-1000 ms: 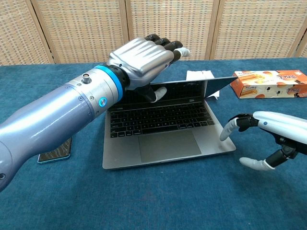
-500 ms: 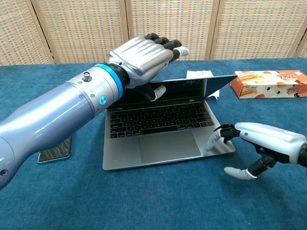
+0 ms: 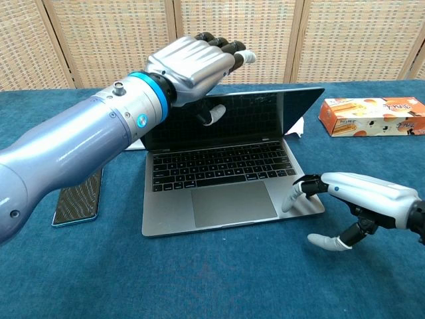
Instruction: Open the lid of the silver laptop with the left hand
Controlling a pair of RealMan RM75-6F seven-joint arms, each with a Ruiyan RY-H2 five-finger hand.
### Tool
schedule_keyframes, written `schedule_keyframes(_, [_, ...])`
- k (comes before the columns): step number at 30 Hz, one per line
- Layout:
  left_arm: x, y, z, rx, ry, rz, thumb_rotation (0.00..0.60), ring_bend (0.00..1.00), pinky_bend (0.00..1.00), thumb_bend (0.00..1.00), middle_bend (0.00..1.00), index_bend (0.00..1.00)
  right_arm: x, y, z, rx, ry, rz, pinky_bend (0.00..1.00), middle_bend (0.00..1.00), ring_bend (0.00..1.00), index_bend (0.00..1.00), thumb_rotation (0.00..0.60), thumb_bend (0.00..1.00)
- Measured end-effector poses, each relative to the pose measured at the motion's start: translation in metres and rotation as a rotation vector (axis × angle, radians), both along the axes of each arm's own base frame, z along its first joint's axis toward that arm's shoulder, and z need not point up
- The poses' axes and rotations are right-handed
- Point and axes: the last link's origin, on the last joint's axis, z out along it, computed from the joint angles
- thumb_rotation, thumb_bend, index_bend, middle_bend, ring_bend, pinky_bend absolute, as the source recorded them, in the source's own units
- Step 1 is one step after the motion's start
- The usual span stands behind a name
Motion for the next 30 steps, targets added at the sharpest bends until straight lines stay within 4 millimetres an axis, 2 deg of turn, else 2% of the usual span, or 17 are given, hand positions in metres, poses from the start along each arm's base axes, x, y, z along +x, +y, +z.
schedule_keyframes(13, [0.006, 0.027, 0.019, 0.066, 0.002, 0.03, 0.547, 0.0, 0.0, 0.44, 0.0, 0.0, -0.001, 0.001, 0.001, 0.004, 0.007, -0.002, 0.17, 0.26, 0.09, 0.3, 0.6, 0.41])
schedule_keyframes(19, [0.007, 0.041, 0.027, 0.1, 0.014, 0.047, 0.547, 0.0, 0.0, 0.4, 0.0, 0.0, -0.001, 0.001, 0.002, 0.004, 0.008, -0.002, 0.17, 0.26, 0.09, 0.3, 0.6, 0.41])
schedule_keyframes(30, [-0.002, 0.07, 0.035, 0.148, 0.039, 0.143, 0.549, 0.0, 0.0, 0.37, 0.0, 0.0, -0.001, 0.001, 0.003, 0.004, 0.01, 0.0, 0.17, 0.26, 0.09, 0.3, 0.6, 0.41])
